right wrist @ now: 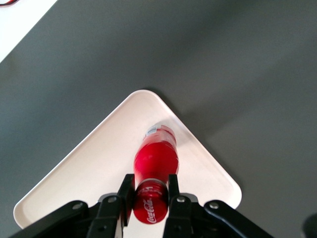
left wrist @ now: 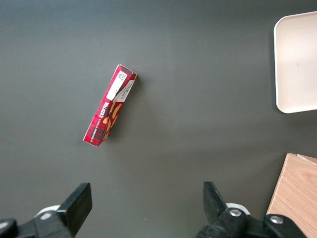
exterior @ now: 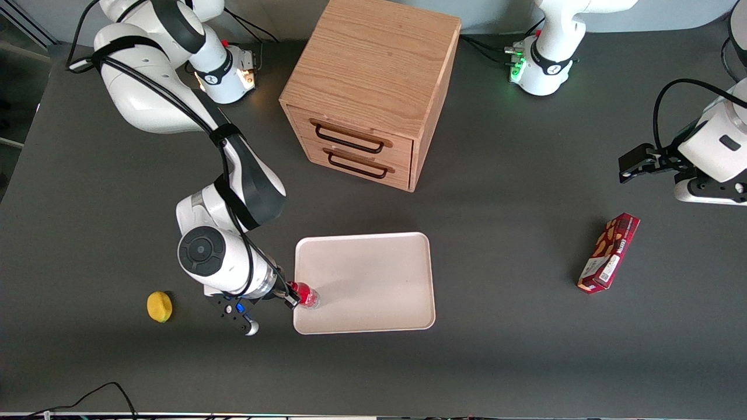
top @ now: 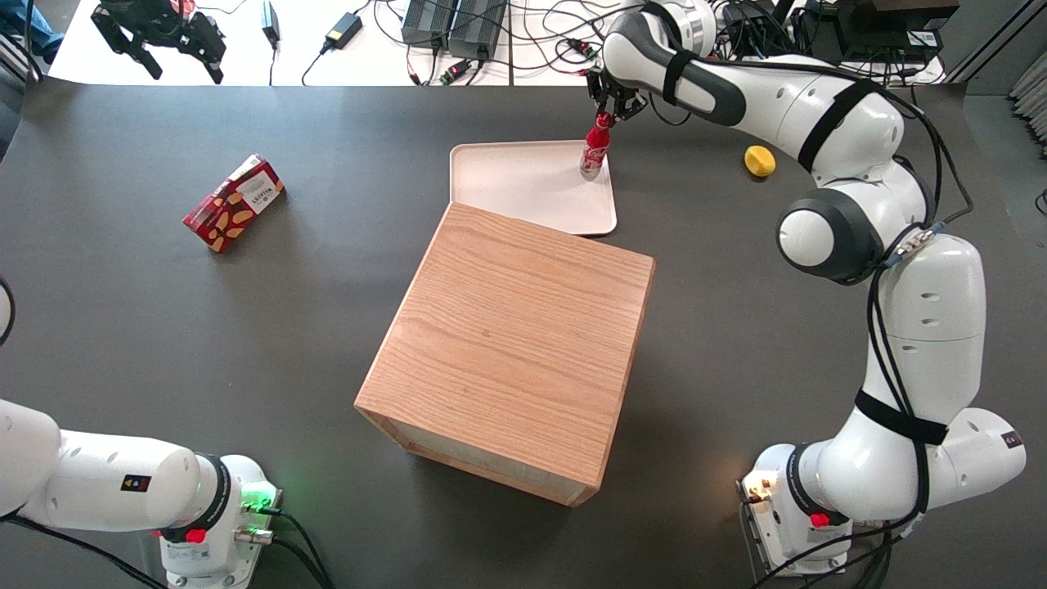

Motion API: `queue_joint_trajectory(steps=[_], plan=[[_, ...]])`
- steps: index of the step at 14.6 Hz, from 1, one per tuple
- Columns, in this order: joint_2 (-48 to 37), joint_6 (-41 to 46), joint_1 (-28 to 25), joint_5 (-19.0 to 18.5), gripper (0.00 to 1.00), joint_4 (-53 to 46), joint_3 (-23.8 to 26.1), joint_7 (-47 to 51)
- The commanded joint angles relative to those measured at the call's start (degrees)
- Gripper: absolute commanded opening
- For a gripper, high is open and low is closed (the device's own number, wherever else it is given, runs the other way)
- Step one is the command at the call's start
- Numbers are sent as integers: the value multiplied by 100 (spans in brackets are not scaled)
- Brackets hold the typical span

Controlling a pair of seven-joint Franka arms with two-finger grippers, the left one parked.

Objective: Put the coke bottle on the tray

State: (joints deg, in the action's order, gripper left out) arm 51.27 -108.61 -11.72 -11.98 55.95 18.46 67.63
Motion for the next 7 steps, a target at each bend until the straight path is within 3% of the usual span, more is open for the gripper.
queue_joint_trajectory(steps=[1,3,5,7], plan=[[155,-11,-41,-199,98,-295,61,198],[94,76,-15,-182,100,-304,79,172],[-168,723,152,-191,100,-304,341,6],[-1079,1548,476,-226,100,-216,614,-982]])
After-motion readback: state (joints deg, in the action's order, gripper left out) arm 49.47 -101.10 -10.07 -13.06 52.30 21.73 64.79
